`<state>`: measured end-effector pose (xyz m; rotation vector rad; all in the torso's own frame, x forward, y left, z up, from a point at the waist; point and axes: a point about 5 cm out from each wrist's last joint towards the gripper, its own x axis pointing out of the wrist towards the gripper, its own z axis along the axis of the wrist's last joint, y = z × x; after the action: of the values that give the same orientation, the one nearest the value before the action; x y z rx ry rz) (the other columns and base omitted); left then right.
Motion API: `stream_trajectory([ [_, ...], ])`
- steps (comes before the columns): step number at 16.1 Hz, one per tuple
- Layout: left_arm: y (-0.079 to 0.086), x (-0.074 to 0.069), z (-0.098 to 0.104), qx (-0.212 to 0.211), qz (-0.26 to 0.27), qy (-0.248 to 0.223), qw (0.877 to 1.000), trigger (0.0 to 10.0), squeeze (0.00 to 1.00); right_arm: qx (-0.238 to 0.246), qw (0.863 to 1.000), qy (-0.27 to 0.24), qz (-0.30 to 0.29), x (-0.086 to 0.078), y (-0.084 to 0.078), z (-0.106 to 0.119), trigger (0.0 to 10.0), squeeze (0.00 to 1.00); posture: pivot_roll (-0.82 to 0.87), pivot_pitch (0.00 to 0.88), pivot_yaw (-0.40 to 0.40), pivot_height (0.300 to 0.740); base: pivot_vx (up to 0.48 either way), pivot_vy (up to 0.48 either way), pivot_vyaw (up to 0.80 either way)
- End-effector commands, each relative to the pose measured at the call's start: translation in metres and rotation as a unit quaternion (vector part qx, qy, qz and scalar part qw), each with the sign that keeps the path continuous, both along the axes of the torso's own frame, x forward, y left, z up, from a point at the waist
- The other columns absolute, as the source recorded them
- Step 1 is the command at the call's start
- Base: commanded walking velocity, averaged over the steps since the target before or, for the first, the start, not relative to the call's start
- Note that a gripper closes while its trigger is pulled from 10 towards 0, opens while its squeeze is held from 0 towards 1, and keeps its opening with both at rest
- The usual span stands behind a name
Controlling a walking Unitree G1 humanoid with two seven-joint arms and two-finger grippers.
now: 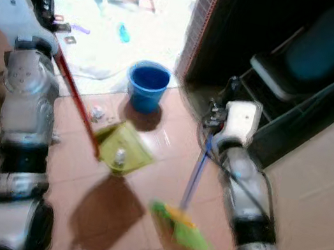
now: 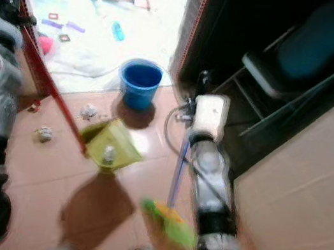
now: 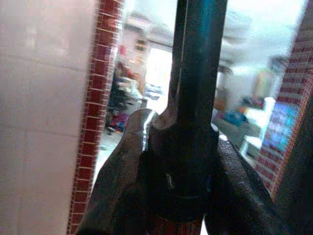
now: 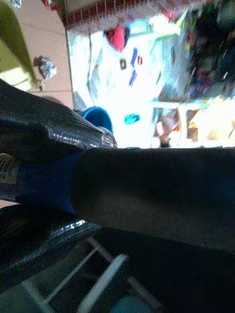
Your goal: Sweep floor
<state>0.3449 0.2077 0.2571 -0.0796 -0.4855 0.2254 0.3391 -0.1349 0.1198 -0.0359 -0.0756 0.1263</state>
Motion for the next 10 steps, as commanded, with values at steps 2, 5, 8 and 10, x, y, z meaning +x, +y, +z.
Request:
stream_trajectory([
  [2,-0.004,-0.006,0.035,-0.007,-0.010,-0.071,0.997,10.0,0.00,-0.003,1.000,-0.027,0.007,0.003,0.004,0.012,10.0,0.00,-0.01,0.048,-0.070,0.740,0.386,0.189,0.26],
  [5,-0.017,-0.009,0.066,0.000,-0.026,-0.123,0.992,10.0,0.00,-0.010,0.999,-0.030,0.012,0.003,0.007,0.011,10.0,0.00,-0.01,0.046,-0.070,0.740,0.480,0.000,0.00],
  [8,-0.018,-0.011,0.080,0.012,-0.020,-0.148,0.989,10.0,0.00,-0.012,0.999,-0.030,0.016,0.004,0.009,0.010,10.0,0.00,-0.01,0.041,-0.073,0.740,0.480,0.000,0.00],
  [10,-0.023,-0.009,0.077,0.022,-0.025,-0.146,0.989,10.0,0.00,-0.009,0.999,-0.028,0.018,0.004,0.011,0.010,10.0,0.00,-0.01,0.037,-0.073,0.740,0.480,0.000,0.00],
])
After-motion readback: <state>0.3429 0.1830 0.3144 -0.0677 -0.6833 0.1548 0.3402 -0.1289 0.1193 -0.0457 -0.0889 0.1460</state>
